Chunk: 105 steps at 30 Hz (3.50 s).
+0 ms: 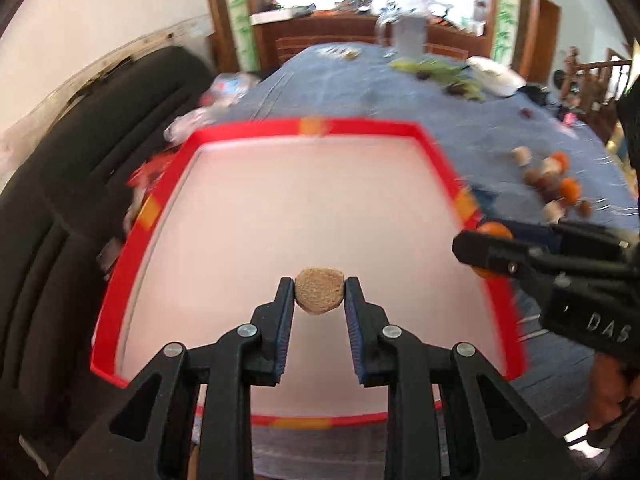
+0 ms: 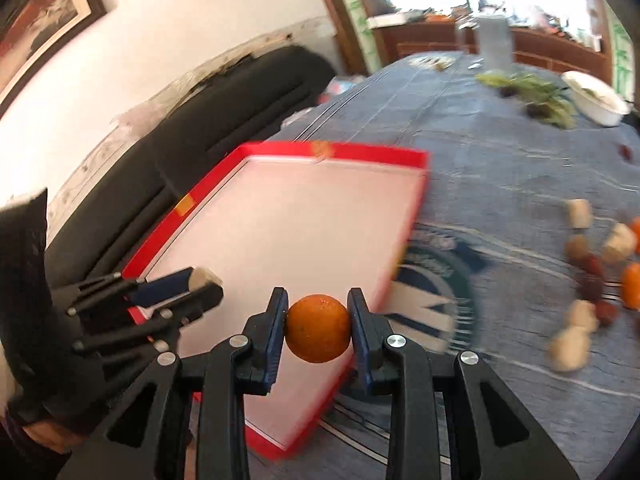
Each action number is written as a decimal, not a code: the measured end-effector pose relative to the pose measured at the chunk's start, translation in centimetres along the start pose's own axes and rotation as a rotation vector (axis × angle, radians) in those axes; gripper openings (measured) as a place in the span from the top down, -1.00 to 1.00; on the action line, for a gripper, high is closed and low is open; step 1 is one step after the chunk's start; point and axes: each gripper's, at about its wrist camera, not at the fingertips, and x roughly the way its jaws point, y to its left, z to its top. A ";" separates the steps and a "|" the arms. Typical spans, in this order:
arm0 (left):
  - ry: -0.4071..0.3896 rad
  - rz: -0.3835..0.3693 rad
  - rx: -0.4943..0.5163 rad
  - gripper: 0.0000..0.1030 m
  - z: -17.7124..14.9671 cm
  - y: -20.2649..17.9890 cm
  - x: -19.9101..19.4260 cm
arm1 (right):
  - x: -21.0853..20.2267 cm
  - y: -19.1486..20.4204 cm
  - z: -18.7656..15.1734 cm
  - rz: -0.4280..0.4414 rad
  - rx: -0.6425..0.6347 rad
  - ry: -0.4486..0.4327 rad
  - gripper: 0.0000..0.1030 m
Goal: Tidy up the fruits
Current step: 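Lower the orange and cake into the red tray and open both tools, then move both open tools back to the fruit pile on the table, then grasp a round tan cake with the left tool while the right grasps a brown fruit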
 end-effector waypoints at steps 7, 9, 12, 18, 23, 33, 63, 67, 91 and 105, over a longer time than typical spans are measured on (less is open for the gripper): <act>0.025 0.005 -0.006 0.46 -0.8 1.3 0.8 | 1.9 2.1 -0.7 -0.033 -0.048 0.048 0.42; 0.026 0.013 0.010 0.46 -0.7 0.9 0.8 | 1.9 2.4 -0.8 -0.041 -0.053 0.060 0.40; 0.027 0.032 0.021 0.41 -0.9 0.8 0.5 | 1.6 2.6 -1.0 -0.038 -0.066 0.070 0.26; 0.023 0.050 0.029 0.20 -1.8 1.7 -0.2 | -0.8 2.2 -1.9 -0.019 -0.058 -0.003 0.06; 0.030 0.033 0.041 0.19 -2.5 2.8 -0.7 | -4.1 -0.3 -2.6 -0.032 -0.002 -0.093 0.06; 0.072 0.073 0.115 0.18 -3.2 3.7 -2.0 | -10.6 -10.1 -4.0 -0.271 0.150 -0.171 0.05; -0.041 -0.093 0.362 -0.61 4.0 -21.1 2.3 | -10.7 -20.0 -3.5 -0.415 0.217 -0.103 0.06; -0.031 -0.103 0.363 -0.61 4.1 -21.5 2.9 | -10.8 -20.1 -3.4 -0.399 0.226 -0.109 0.06; 0.066 -0.276 0.284 -0.19 5.2 -22.8 5.3 | -9.1 -19.8 -3.3 -0.385 0.179 -0.068 0.51; 0.023 -0.275 0.279 0.41 5.0 -22.2 3.8 | -9.9 -19.6 -3.6 -0.383 0.186 -0.107 0.51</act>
